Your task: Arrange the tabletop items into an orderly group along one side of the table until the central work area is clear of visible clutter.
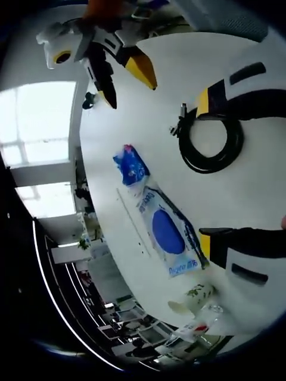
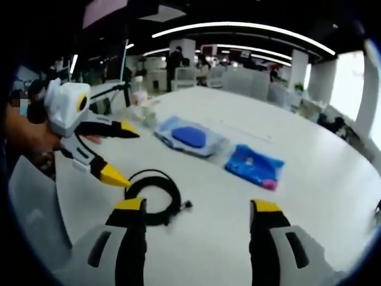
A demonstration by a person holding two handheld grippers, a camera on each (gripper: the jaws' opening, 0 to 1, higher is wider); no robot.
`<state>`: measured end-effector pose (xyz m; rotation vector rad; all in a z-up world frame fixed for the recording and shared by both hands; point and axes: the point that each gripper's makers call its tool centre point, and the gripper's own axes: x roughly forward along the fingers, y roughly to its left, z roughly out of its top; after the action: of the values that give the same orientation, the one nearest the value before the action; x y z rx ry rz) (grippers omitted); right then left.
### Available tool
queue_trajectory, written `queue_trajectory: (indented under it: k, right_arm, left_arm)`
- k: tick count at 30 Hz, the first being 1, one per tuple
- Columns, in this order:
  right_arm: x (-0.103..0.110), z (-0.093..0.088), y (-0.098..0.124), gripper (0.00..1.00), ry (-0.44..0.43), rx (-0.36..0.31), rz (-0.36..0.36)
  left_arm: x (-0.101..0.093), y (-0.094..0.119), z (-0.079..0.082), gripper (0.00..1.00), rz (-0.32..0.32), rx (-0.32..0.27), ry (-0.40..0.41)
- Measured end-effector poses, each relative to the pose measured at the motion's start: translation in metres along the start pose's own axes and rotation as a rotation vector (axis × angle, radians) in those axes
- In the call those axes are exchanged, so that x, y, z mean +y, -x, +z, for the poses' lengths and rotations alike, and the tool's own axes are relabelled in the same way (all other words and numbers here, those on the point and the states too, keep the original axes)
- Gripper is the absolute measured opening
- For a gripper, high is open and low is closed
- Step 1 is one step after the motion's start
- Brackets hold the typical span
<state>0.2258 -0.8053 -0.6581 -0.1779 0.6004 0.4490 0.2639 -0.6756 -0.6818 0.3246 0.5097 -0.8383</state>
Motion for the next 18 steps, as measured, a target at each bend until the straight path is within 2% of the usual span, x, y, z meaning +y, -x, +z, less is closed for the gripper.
queue_trajectory:
  k: [7, 11, 18]
  right_arm:
    - [0.013, -0.008, -0.012, 0.50, 0.019, 0.024, 0.034]
    - [0.015, -0.010, -0.020, 0.48, 0.002, 0.034, 0.045]
    - [0.019, -0.010, -0.028, 0.37, -0.011, 0.036, 0.054]
  left_arm:
    - [0.001, -0.002, -0.008, 0.55, -0.015, 0.015, -0.014]
    - [0.000, -0.004, -0.014, 0.48, -0.031, 0.031, -0.003]
    - [-0.004, -0.011, -0.017, 0.38, -0.061, 0.042, -0.008]
